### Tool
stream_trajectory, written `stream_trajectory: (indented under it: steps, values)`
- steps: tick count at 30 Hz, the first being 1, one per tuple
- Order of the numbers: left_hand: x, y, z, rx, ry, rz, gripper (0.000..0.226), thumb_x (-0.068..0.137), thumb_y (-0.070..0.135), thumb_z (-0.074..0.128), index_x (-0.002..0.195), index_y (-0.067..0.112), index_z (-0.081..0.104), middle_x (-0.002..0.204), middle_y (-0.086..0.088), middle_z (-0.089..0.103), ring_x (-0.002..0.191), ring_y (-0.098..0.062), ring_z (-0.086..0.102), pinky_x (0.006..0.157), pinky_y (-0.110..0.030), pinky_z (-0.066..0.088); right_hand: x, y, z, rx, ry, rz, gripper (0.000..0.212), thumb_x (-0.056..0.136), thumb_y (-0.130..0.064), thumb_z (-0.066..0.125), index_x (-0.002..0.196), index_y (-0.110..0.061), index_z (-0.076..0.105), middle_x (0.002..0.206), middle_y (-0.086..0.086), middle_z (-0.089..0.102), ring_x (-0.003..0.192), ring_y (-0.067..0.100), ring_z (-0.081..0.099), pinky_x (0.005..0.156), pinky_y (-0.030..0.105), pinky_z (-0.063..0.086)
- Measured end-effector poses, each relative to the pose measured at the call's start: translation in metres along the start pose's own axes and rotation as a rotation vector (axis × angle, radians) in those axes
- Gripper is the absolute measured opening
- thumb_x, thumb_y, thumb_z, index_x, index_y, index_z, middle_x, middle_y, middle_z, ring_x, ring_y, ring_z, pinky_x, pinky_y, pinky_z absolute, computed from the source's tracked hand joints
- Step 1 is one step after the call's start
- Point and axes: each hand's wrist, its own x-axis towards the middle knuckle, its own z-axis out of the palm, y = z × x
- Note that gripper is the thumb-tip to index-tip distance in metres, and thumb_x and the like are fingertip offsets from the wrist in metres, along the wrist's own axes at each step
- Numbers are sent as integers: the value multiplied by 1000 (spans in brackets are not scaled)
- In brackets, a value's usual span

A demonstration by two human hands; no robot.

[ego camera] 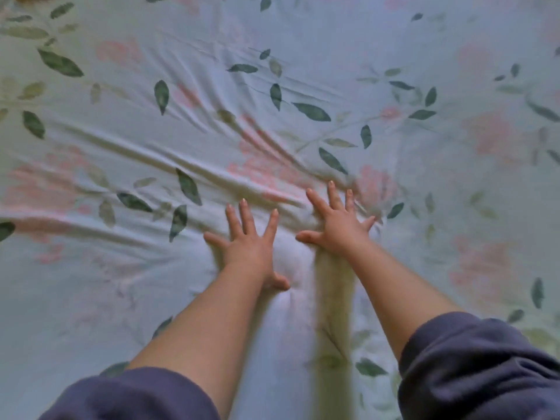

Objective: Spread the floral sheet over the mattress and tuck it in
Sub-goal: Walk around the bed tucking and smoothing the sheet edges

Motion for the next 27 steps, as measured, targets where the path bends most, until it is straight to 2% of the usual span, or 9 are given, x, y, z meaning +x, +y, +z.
stream_trajectory:
  steps: [4,10,13,15,16,18,19,21,27]
  values:
    - [-33,84,27,95,-14,137,134,58,74,69,142,36,-29,145,-25,-38,135,-49,-30,93,-82,10,-35,86,7,24,8,105,95,71,-72,61,142,-60,-1,157,-17,-21,147,22,-15,98,79,14]
    - [-89,108,56,245,-106,444,108,72,57,69,147,43,-7,154,-9,-30,140,-43,-23,100,-76,6,-90,155,15,141,-83,343,85,87,-57,55,149,-47,-2,159,-7,-20,146,36,-11,110,65,20]
    - [-112,83,52,233,-96,678,60,86,32,59,141,30,35,156,-3,20,144,-31,17,107,-55,27,-110,139,17,147,-29,441,74,94,-56,42,152,-34,2,160,3,-13,146,40,-5,109,69,15]
    - [-119,55,48,144,148,794,32,81,19,47,109,21,60,120,-4,61,113,-27,57,84,-38,47,-115,114,17,80,66,364,68,96,-53,37,153,-30,7,161,6,-9,146,38,-6,113,65,8]
    - [-118,40,48,75,269,767,31,75,19,45,100,22,63,106,-5,66,99,-27,64,74,-35,50,-117,99,19,7,92,265,65,97,-51,35,152,-31,6,161,5,-10,147,35,-8,114,64,5]
    - [-114,9,50,38,359,486,51,75,29,55,125,20,54,131,-14,55,119,-33,55,86,-43,50,-120,68,28,-128,99,-5,64,98,-52,31,152,-35,0,160,1,-15,147,32,-13,113,63,2]
    - [-112,-3,50,47,276,293,76,79,43,61,144,19,32,151,-16,29,138,-36,32,99,-52,40,-122,53,33,-167,85,-130,64,98,-53,30,151,-36,-2,160,-1,-17,147,31,-15,112,64,0]
    - [-115,-18,61,60,18,49,116,72,70,60,150,25,-14,157,-11,-20,145,-39,-9,107,-64,21,-130,35,50,-199,15,-285,67,96,-55,33,151,-38,-2,160,-5,-17,146,28,-17,112,65,-3]
    - [-133,30,114,99,10,42,135,61,87,48,134,16,-40,144,-20,-44,135,-47,-32,103,-74,11,-143,90,84,-268,36,-295,71,89,-70,23,147,-46,-11,158,-12,-20,146,20,-20,110,67,-7]
